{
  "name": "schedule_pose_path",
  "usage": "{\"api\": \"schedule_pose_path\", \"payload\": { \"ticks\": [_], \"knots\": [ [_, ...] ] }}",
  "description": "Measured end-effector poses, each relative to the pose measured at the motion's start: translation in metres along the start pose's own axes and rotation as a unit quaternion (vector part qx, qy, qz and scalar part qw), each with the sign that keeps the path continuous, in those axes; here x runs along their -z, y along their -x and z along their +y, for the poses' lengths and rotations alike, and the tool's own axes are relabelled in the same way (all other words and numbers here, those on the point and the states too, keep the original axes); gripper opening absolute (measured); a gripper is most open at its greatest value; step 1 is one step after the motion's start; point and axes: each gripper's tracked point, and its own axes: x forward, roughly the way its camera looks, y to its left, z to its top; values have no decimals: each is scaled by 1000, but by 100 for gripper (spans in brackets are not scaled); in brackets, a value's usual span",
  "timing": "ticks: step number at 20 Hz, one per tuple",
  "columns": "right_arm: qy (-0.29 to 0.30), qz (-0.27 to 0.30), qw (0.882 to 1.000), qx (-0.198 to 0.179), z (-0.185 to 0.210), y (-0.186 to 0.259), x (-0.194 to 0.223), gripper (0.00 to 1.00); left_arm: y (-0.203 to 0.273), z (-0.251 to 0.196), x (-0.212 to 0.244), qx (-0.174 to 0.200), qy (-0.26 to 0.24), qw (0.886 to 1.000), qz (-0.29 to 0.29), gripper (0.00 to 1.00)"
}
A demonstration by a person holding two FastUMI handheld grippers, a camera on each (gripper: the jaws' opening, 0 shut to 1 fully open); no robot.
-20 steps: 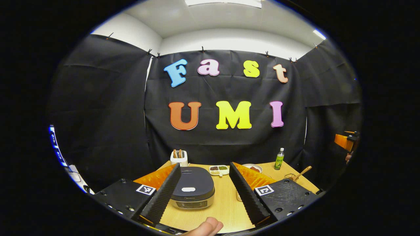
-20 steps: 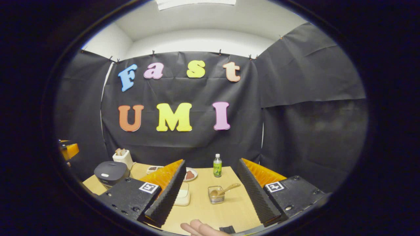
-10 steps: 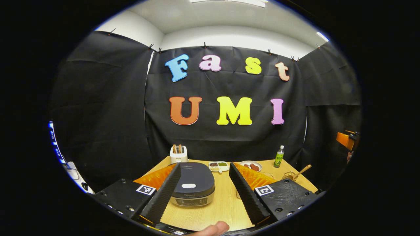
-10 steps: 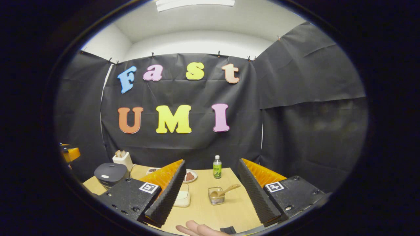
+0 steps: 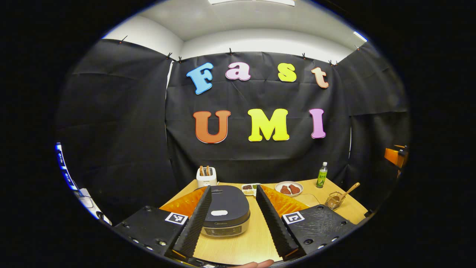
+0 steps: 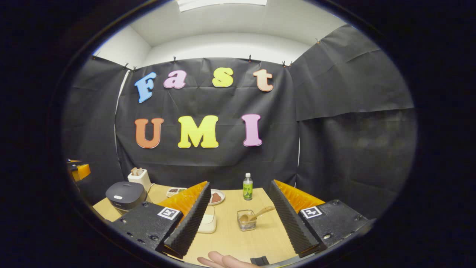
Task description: Close the left gripper, press the button to open the rice cooker; take a wooden spoon from the chopstick holder with the right hand, scoop a spoonful of rice and pour it into the rice cooker, then put the wooden spoon back into the chopstick holder.
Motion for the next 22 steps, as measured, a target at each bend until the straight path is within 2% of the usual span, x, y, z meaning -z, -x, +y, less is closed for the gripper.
{"api": "schedule_pose_path", "payload": {
  "ticks": [1, 3, 4, 6, 7, 8, 9, 10, 12, 18, 20, 22],
  "knots": [
    [0, 2, 1000, 0, -1, -1, 2, 99, 1, -3, 1, 4, 4, 1000, 4, 72],
    [-2, 5, 1000, 1, -3, -4, 6, 99, -2, 7, 0, -2, 7, 1000, 3, 48],
    [-3, 6, 1000, 2, -4, -5, 7, 99, -4, 10, 2, -9, 11, 1000, 4, 45],
    [-8, 10, 1000, -1, -4, -8, 13, 99, -12, 18, 9, -24, 30, 999, 12, 12],
    [-10, 14, 1000, -3, -3, -9, 18, 100, -18, 20, 13, -23, 41, 999, 19, 0],
    [-11, 19, 1000, -5, -3, -10, 22, 100, -21, 14, 19, -13, 46, 998, 30, 4],
    [-10, 23, 1000, -6, -3, -13, 27, 100, -35, 20, 33, -25, 43, 998, 44, 2],
    [-9, 27, 1000, -5, -3, -15, 30, 99, -26, 27, 37, -37, 38, 997, 55, 0],
    [-4, 31, 1000, -5, -3, -18, 35, 99, -43, 26, 51, -28, 39, 995, 83, 0],
    [1, 38, 999, -7, -4, -24, 46, 100, -88, 35, 107, -31, 31, 986, 162, 0],
    [7, 42, 999, -5, -6, -27, 51, 100, -96, 46, 117, -53, 24, 983, 173, 0],
    [12, 46, 999, -4, -7, -30, 56, 100, -103, 48, 130, -50, 29, 980, 188, 0]
  ]
}}
